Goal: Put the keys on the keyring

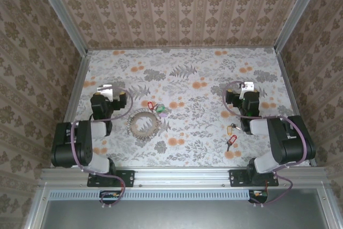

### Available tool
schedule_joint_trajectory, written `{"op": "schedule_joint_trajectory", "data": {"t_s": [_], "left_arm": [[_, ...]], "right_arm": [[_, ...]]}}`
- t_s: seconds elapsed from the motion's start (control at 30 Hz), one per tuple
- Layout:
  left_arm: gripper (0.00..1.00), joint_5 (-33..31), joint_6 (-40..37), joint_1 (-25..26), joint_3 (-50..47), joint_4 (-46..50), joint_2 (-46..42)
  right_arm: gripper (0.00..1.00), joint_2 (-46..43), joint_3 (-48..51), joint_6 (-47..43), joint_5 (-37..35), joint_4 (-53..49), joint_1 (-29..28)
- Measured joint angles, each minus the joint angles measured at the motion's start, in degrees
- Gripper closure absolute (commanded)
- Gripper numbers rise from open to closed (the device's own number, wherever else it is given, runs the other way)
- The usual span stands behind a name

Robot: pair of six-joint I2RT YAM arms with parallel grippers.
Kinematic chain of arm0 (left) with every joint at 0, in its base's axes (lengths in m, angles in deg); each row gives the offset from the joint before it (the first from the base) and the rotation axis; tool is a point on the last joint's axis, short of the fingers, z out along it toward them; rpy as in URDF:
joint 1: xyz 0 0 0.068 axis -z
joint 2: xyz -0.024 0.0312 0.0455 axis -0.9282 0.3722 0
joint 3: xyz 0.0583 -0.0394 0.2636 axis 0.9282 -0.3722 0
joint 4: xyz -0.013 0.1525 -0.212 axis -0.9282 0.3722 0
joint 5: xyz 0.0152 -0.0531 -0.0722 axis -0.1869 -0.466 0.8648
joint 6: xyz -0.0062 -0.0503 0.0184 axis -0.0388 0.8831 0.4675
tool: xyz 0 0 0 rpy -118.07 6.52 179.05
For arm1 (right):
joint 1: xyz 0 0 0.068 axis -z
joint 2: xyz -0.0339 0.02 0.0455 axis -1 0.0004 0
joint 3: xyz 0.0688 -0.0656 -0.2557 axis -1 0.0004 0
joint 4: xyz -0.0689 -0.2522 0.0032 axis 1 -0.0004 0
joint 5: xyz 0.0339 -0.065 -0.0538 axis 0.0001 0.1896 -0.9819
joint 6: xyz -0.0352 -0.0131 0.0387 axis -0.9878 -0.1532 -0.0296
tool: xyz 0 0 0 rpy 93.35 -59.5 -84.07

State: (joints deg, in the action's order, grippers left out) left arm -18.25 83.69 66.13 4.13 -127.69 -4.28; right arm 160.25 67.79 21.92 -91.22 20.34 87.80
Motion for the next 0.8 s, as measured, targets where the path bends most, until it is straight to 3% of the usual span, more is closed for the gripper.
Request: {"op": "schedule_joint_trajectory", "data": {"t_s": [0.2,0.4,0.6,0.8], "left_arm": [[0.0,-0.5,4.2,-2.6,0.2,7.2,-11.6],[0.0,-5.2,17.8,-3.1,14.5,36.4,-18.3],[0.01,5.9,24.7,-2.3,19.9,50.9,-20.7],[0.07,13.2,27.1,4.6,19.8,62.4,-21.7]], "right_arm": [[0.0,-11.2,-8.2,3.5,-0.4,-18.7,0.0],[0.0,-18.4,-16.1,12.7,7.3,-34.4,0.0],[0.02,-18.3,-18.4,20.7,24.3,-41.9,-0.7],[0.05,-16.4,-18.8,26.5,29.9,-44.9,-6.0]]}}
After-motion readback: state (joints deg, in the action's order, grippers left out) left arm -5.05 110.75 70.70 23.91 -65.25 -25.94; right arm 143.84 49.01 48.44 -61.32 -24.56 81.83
